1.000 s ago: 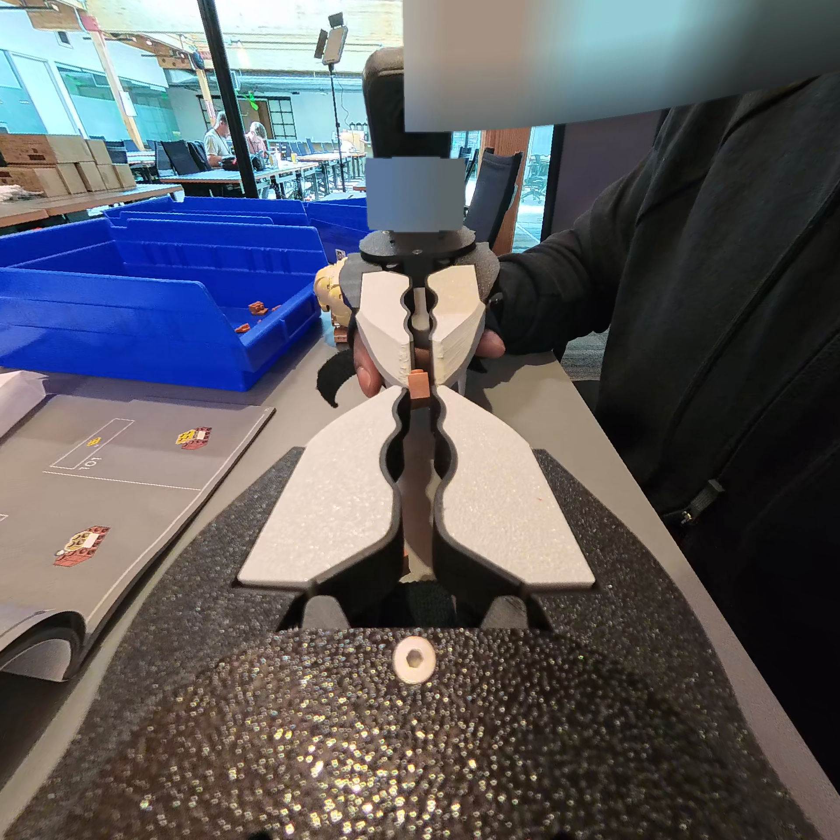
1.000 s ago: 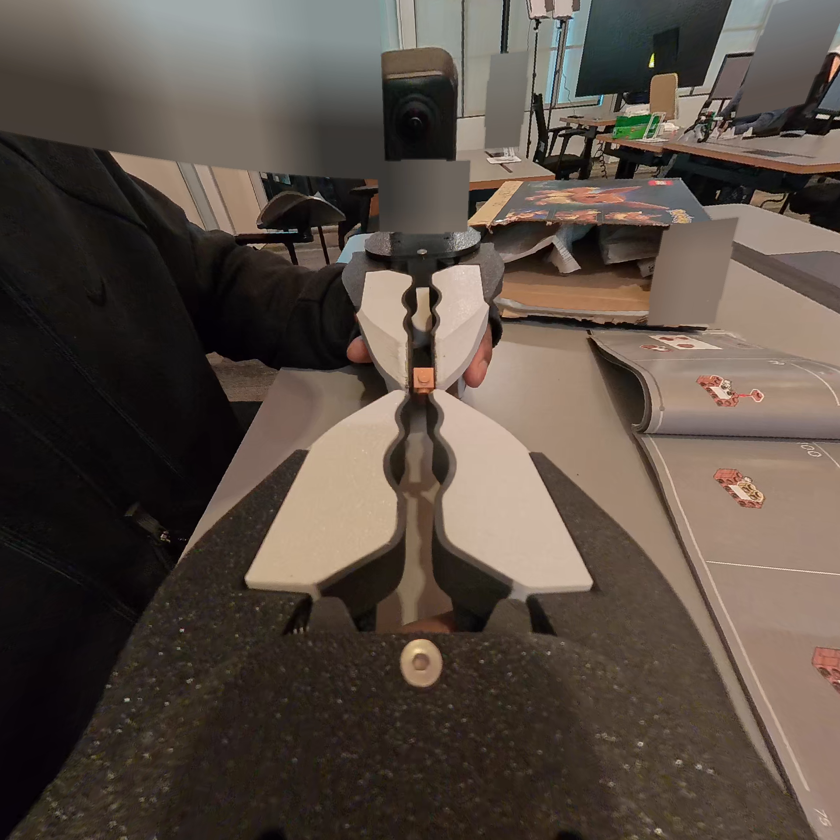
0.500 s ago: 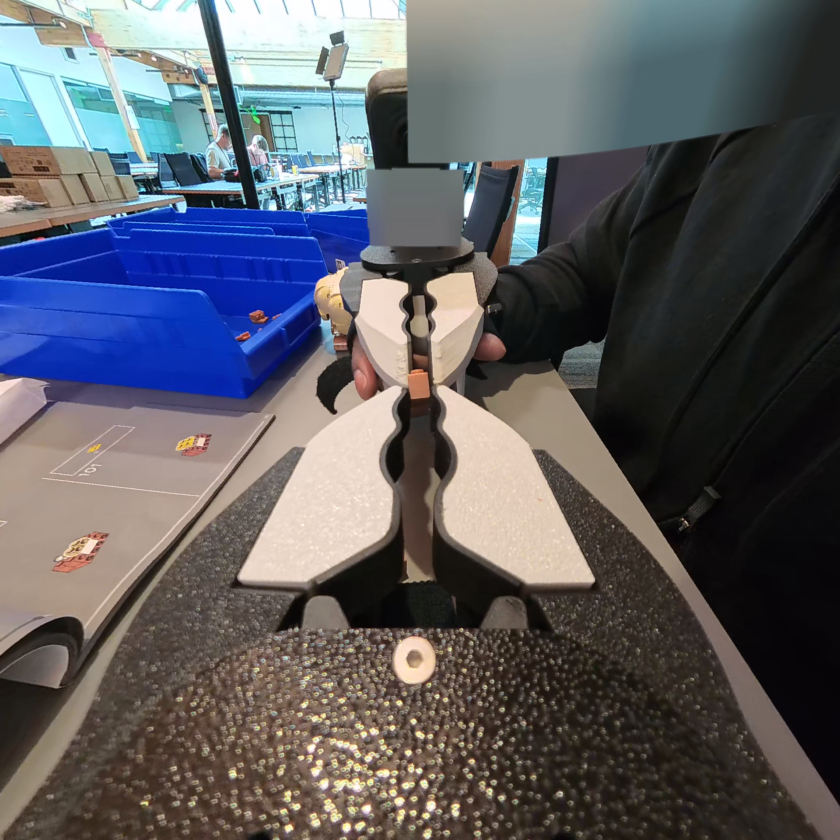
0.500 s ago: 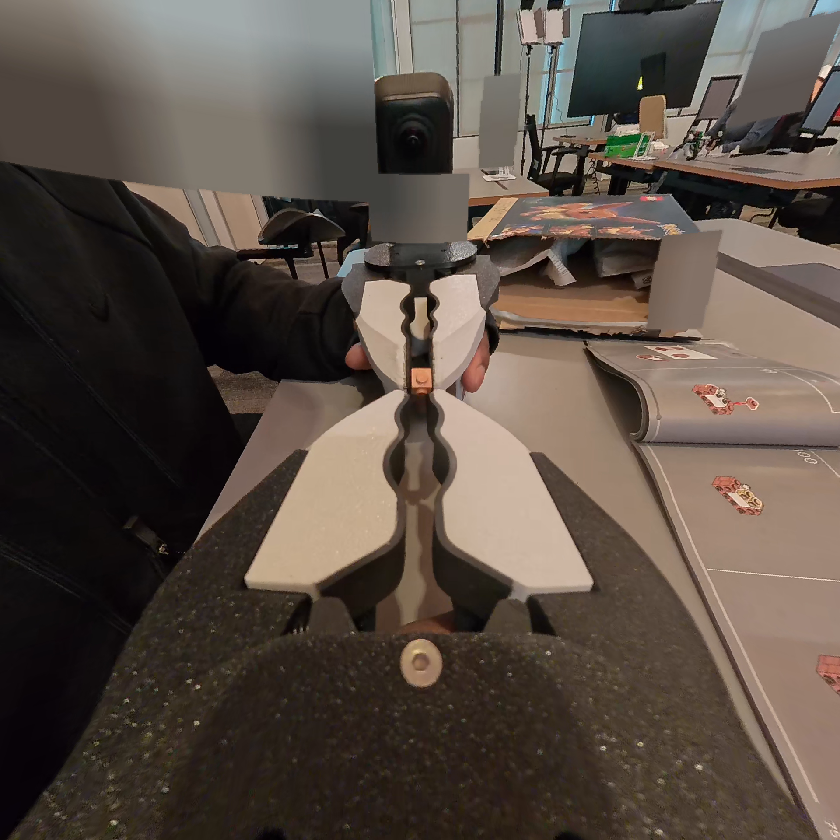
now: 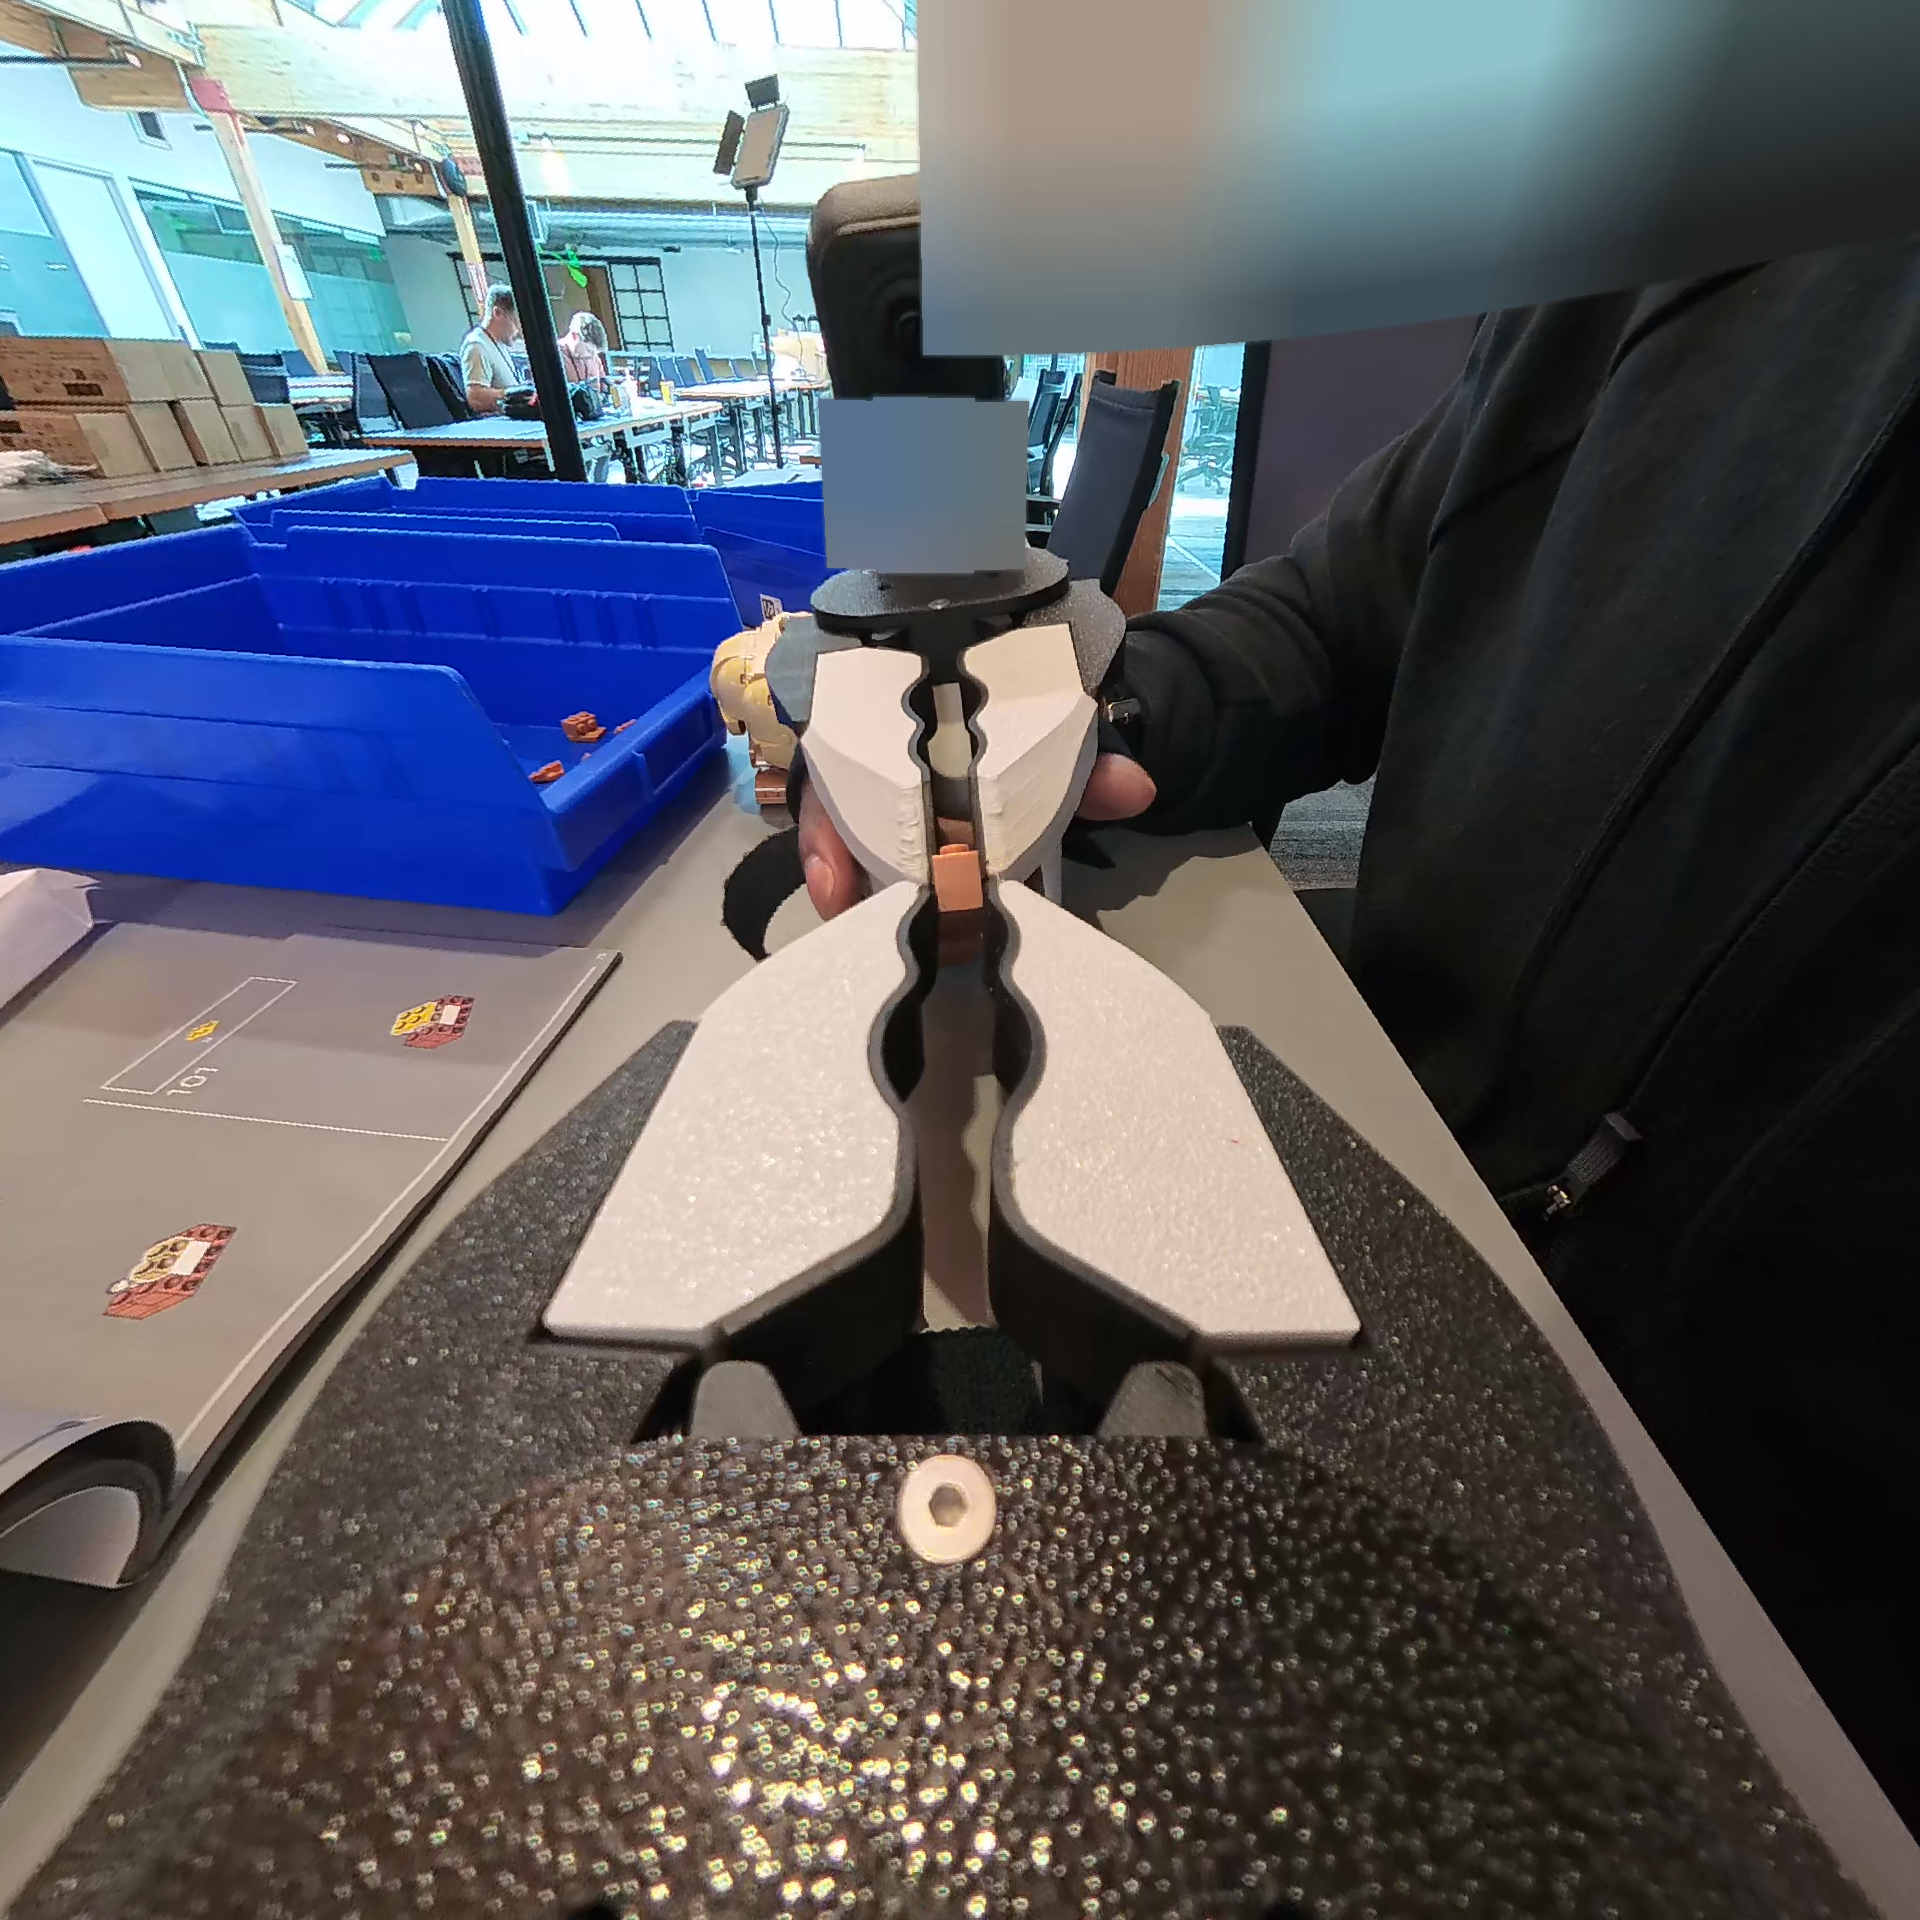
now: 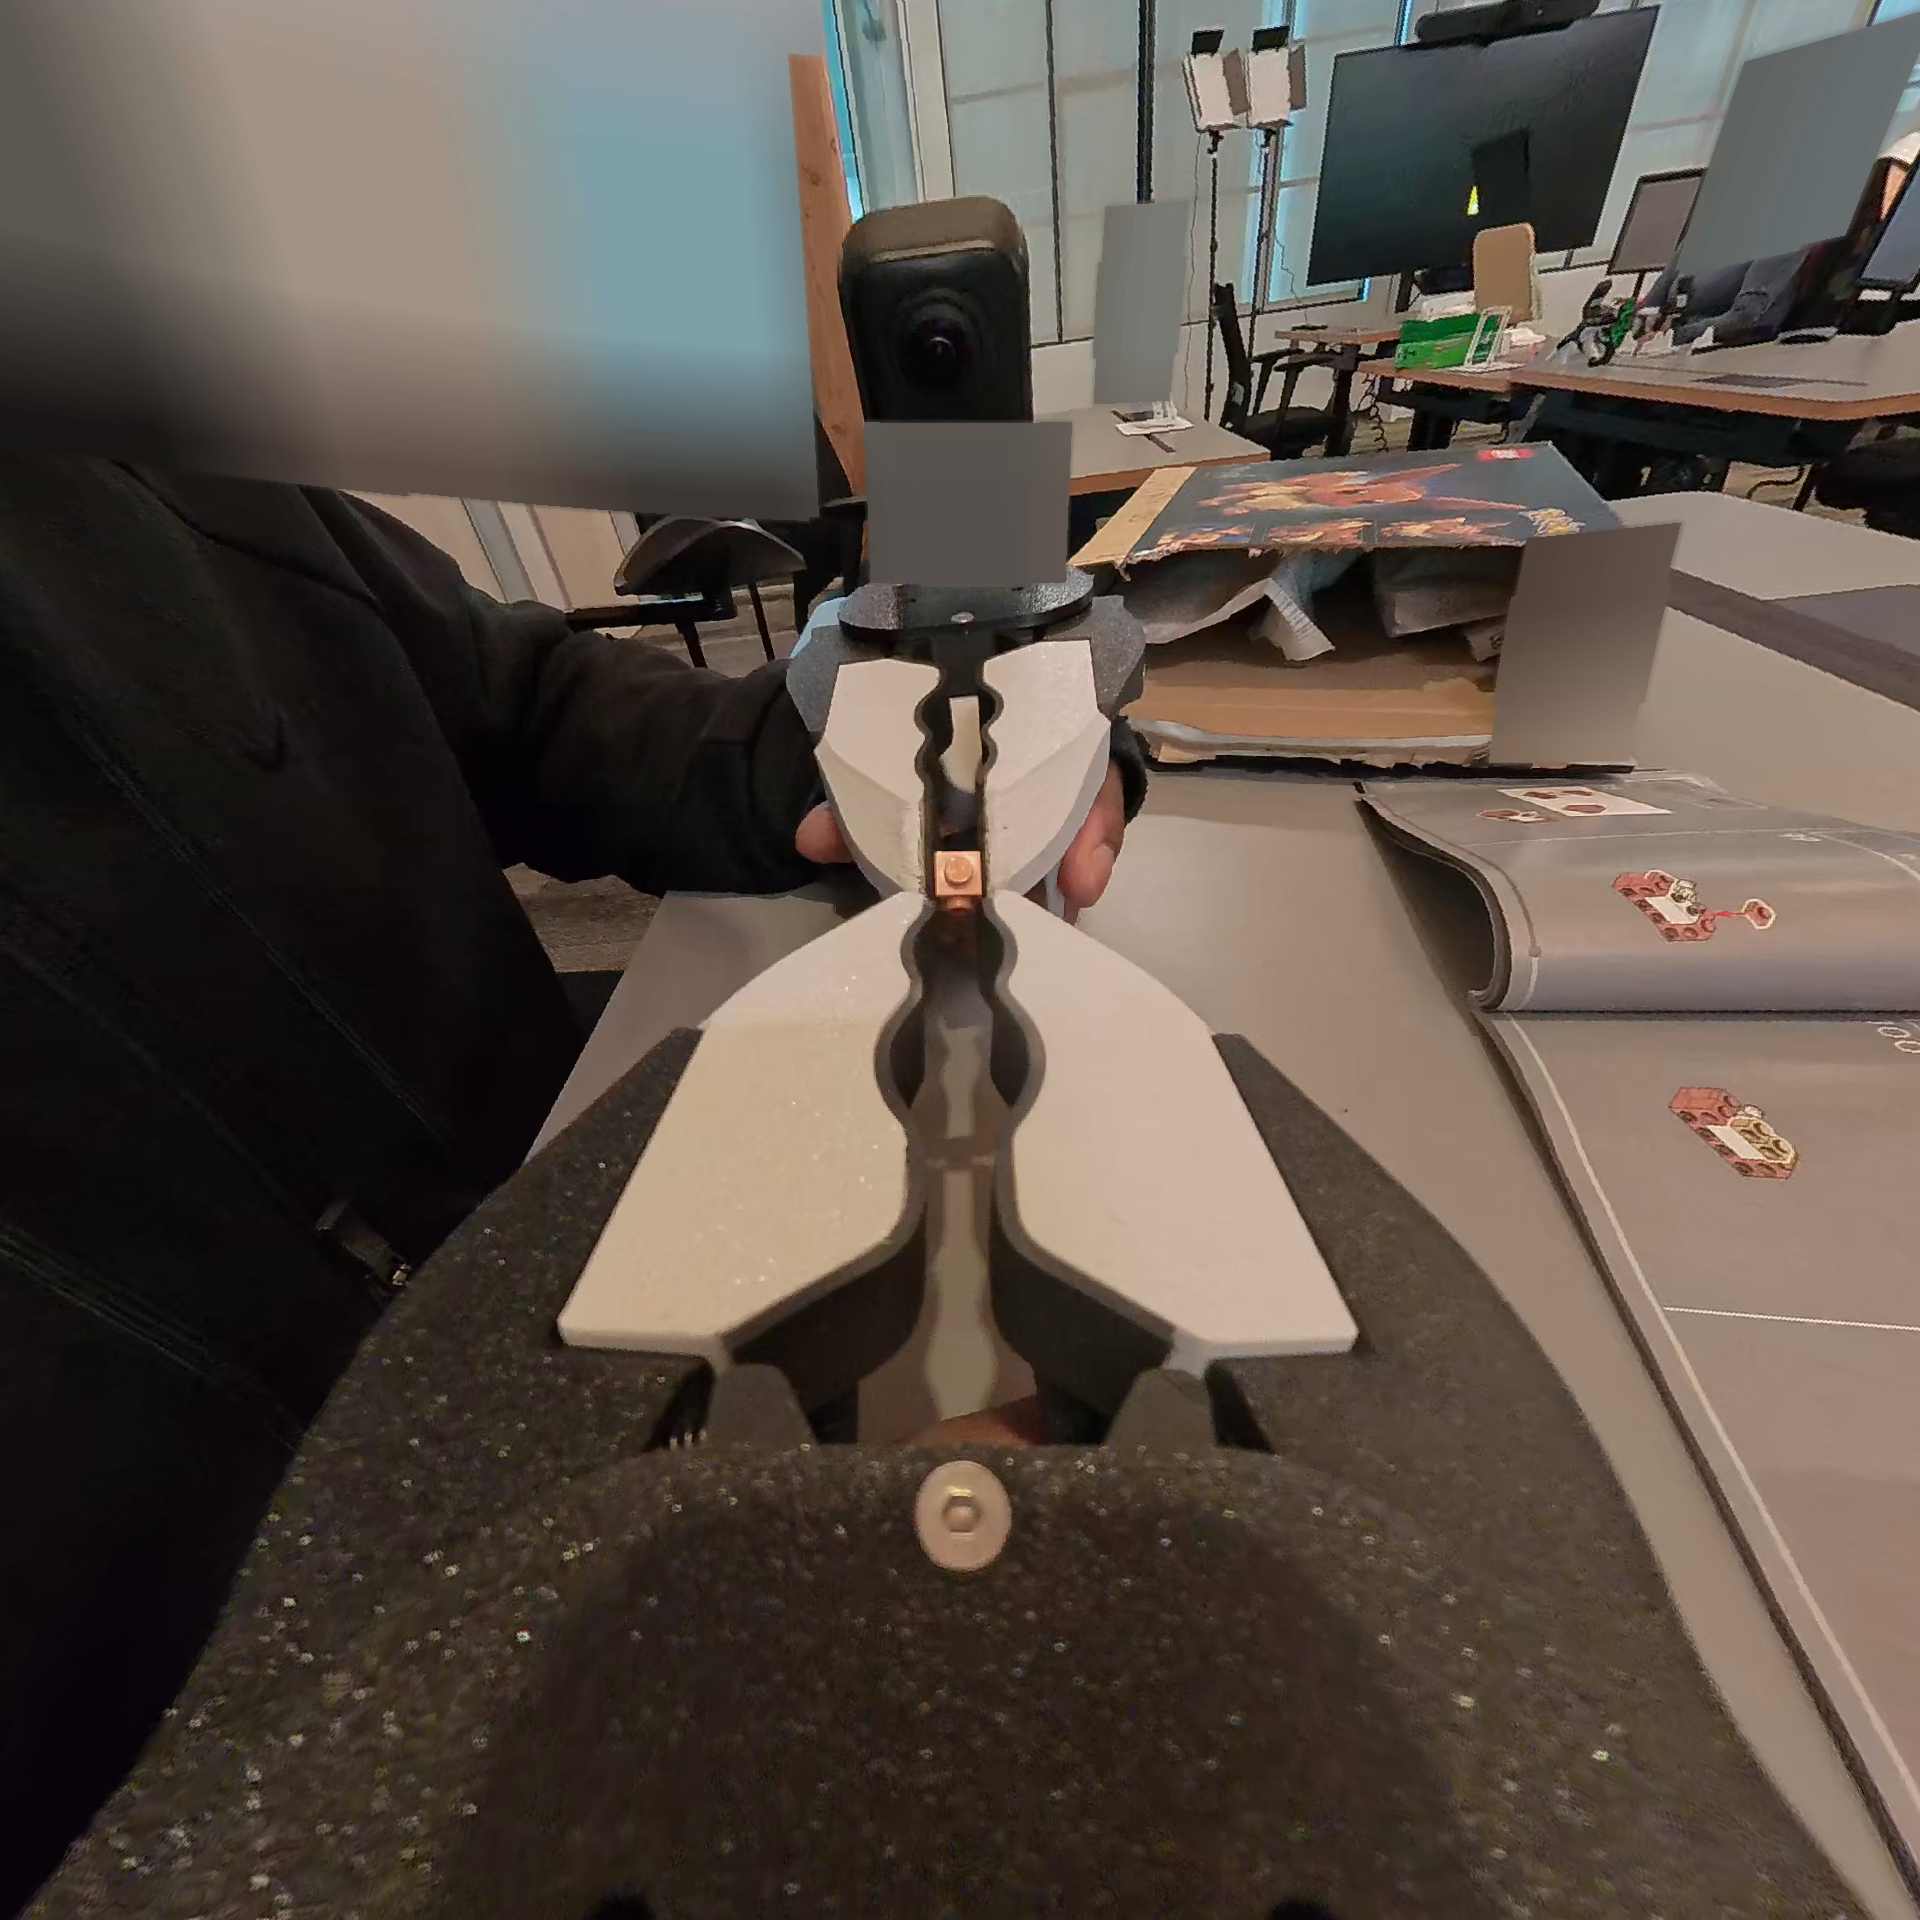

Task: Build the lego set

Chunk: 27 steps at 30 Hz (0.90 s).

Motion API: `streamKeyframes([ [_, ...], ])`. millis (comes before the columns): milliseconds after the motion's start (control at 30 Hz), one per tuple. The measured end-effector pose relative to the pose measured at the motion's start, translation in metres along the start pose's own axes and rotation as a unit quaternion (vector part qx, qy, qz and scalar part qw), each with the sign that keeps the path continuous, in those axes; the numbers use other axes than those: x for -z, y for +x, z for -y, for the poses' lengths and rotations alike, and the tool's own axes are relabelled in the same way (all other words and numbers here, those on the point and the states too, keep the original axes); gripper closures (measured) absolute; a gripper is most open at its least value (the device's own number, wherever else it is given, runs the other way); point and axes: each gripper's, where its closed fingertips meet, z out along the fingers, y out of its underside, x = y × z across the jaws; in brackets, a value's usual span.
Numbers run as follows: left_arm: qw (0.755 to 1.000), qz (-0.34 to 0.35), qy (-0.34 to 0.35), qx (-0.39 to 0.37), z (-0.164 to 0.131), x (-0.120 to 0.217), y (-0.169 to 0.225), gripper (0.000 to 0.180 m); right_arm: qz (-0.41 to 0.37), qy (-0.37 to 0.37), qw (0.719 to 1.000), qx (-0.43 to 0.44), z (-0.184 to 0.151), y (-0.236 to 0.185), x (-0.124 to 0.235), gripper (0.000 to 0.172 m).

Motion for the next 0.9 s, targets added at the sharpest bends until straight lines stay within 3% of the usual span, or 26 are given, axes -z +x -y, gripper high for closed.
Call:
streamKeyframes([
  [900, 1.0, -0.003, 0.011, -0.001, 0.0026, -0.0016, 0.0022, 0.173, 0.002, 0.021, 1.0, -0.007, 0.0043, -0.0016, 0.0004, 0.164],
])
